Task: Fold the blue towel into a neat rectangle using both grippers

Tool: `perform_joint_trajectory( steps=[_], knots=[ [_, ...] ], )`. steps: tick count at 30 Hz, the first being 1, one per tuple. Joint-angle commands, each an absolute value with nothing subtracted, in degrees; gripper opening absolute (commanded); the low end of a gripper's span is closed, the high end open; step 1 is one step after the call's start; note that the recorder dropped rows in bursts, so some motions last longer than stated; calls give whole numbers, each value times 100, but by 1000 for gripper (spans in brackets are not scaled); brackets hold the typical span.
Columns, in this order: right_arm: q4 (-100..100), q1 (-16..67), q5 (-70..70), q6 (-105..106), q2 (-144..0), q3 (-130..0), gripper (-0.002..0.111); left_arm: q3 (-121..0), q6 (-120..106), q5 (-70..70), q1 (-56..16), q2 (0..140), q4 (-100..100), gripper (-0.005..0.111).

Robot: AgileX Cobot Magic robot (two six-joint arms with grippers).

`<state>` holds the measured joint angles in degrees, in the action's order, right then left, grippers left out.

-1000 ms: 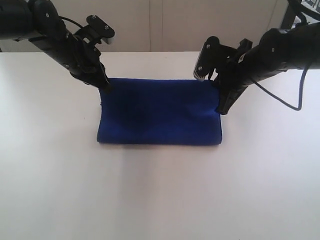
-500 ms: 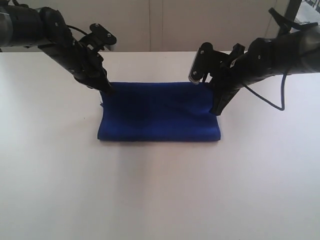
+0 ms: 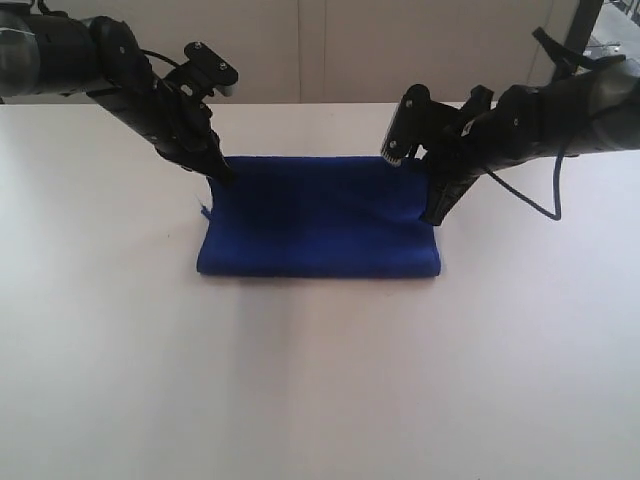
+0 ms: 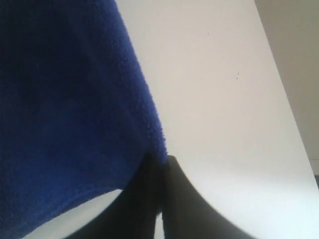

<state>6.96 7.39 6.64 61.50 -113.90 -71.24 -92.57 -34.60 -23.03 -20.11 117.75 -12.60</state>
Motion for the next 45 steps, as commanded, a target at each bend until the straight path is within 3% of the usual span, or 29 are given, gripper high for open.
perform_joint_trajectory(
  steps=[1,8,12,17,21,25,30,34,36,40,42,45],
  knots=[
    [653,680,420,6172,-11470,-7137,0,-9277,-3439,-2225,-2001,11808,-1328,0],
    [653,680,420,6172,-11473,-7137,0,-9277,-3439,-2214,-2001,11834,-1328,0],
    [653,680,420,6172,-11473,-7137,10,-9277,-3439,-2214,-2001,11833,-1328,0],
    [653,680,420,6149,-11473,-7137,26,-9277,-3439,-2214,-2001,11833,-1286,20],
    [653,680,420,6149,-11473,-7137,27,-9277,-3439,-2214,-2001,11833,-1277,39],
    [653,680,420,6136,-11473,-7137,27,-9277,-3439,-2214,-2001,11833,-1250,45],
    [775,680,420,5940,-11473,-7137,27,-9277,-3448,-2214,-2001,11833,-1231,45],
    [1029,680,432,4262,-11428,-7137,26,-9277,-3346,-2438,-2001,11833,-1274,41],
    [1029,680,560,3619,-11310,-7148,21,-9277,-3161,-2706,-2001,11807,-1274,34],
    [1079,680,1612,3065,-11061,-7488,2,-9277,-3118,-3304,-2001,11644,-1499,12],
    [1089,669,2269,2759,-11045,-7879,0,-9277,-3118,-3567,-2001,11587,-1727,2],
    [1089,632,3094,2474,-11205,-8434,0,-9267,-3171,-3969,-2001,11571,-2092,0]
  ],
)
